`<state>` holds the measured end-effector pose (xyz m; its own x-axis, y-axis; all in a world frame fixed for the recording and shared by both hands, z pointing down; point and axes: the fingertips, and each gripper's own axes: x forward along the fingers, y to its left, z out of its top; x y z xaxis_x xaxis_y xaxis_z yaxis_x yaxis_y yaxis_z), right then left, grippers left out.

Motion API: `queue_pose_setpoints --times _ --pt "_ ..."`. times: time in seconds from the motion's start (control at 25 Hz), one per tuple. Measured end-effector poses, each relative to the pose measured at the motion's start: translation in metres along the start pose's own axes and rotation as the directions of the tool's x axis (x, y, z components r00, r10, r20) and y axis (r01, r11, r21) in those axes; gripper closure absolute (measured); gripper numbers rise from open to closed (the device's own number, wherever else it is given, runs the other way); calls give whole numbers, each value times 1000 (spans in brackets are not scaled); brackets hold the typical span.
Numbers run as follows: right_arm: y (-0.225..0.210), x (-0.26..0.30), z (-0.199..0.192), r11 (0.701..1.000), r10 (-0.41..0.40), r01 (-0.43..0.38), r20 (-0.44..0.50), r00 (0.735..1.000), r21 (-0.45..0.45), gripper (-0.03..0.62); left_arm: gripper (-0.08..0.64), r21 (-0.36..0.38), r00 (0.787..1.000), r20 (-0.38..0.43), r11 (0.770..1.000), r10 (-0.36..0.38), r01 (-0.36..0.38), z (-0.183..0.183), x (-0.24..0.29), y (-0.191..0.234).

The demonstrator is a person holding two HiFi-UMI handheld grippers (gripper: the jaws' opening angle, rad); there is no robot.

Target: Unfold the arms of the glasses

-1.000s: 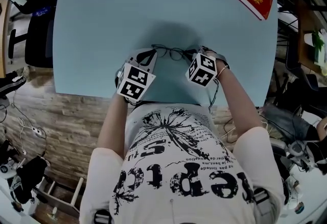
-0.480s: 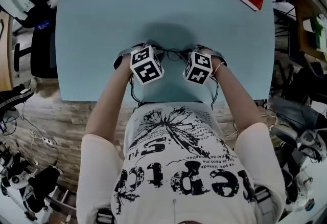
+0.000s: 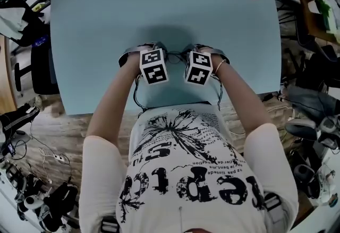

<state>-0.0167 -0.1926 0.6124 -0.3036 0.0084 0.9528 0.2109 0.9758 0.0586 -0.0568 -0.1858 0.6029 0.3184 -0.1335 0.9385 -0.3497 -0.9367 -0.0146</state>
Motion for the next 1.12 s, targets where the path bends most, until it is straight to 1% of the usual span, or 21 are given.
queue_pose_setpoints --times 0.12,0.28,0.44,0.52,0.8,1.12 --pt "2 0 -5 1000 5 -5 -2 1000 10 558 512 26 1000 7 1000 10 -11 8 4 0" --pt "4 -1 -9 1000 9 -9 -4 1000 17 558 516 61 1000 21 998 1 -2 16 6 -5" --pt "3 -1 -12 1000 4 -4 -5 1000 15 558 526 80 1000 24 997 -3 1 19 8 -7" --pt "3 0 -14 1000 6 -6 -1 1000 23 558 528 86 999 41 996 -2 -2 21 7 -6" --pt "3 1 -21 999 12 -11 -6 1000 35 558 527 55 990 139 998 4 -11 28 -7 -8" --pt "1 -1 -24 1000 10 -10 -9 1000 19 558 531 53 985 169 998 36 -46 26 -24 -4"
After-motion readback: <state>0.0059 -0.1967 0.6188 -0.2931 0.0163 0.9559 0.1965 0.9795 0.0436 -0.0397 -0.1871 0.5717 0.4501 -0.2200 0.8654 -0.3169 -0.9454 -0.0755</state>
